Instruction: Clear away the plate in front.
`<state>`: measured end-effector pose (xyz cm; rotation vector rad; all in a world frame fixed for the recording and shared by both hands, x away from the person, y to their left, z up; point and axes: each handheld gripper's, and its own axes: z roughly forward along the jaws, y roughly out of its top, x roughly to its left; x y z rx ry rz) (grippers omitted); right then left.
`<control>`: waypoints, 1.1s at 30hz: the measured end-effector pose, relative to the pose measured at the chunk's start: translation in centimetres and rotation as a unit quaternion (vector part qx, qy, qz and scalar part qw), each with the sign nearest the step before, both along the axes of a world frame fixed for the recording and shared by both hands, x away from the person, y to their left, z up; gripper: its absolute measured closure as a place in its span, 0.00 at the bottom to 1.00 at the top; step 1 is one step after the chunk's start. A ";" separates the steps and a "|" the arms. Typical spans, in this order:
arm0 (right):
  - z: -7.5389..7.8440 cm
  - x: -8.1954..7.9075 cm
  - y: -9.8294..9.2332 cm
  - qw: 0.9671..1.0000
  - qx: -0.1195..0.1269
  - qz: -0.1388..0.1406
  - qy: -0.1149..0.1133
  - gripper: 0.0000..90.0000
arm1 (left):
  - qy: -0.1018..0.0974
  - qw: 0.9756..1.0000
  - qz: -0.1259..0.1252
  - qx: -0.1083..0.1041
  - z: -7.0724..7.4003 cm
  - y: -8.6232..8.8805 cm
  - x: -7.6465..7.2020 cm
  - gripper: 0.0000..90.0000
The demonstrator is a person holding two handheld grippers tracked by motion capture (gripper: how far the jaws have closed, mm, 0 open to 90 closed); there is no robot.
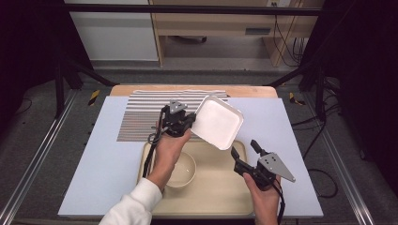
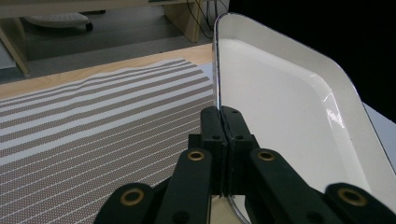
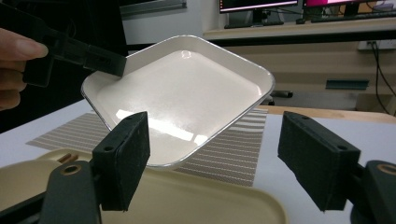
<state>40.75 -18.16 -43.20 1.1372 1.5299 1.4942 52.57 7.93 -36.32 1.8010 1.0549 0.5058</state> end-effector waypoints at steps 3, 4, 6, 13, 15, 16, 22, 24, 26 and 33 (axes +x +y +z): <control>-0.2 0.6 0.4 1.000 0.011 0.003 0.007 0.31 | -0.002 1.000 -0.003 0.003 0.0 -0.2 -0.1 0.99; -0.2 0.8 0.5 1.000 0.009 0.002 0.008 0.32 | -0.002 1.000 -0.003 0.003 0.0 -0.3 -0.1 0.99; -0.3 1.1 0.8 1.000 0.014 0.002 0.013 0.33 | -0.003 1.000 -0.004 0.000 0.0 -0.4 -0.2 0.99; -0.4 1.7 1.1 0.999 0.033 -0.006 0.021 0.36 | -0.008 1.000 -0.002 -0.007 0.2 -0.5 -0.6 0.99; -0.5 1.9 1.0 0.999 0.036 -0.008 0.021 0.37 | -0.009 1.000 -0.002 -0.007 0.2 -0.5 -0.6 0.99; -0.5 2.0 1.0 0.999 0.042 -0.009 0.026 0.38 | -0.009 1.000 -0.001 -0.007 0.3 -0.4 -0.6 0.99; -0.6 2.4 1.0 0.998 0.055 -0.016 0.029 0.44 | -0.012 1.000 0.001 -0.014 0.5 -0.3 -0.8 0.99; -0.6 2.6 1.1 0.998 0.053 -0.015 0.029 0.46 | -0.012 1.000 -0.001 -0.018 0.4 -0.4 -0.8 0.99; -0.6 2.8 1.3 0.997 0.061 -0.017 0.032 0.47 | -0.011 1.000 -0.001 -0.021 0.4 -0.3 -0.9 0.99; -0.8 3.2 1.7 0.996 0.077 -0.020 0.045 0.59 | -0.011 0.999 0.008 -0.035 0.4 -0.4 -1.1 0.99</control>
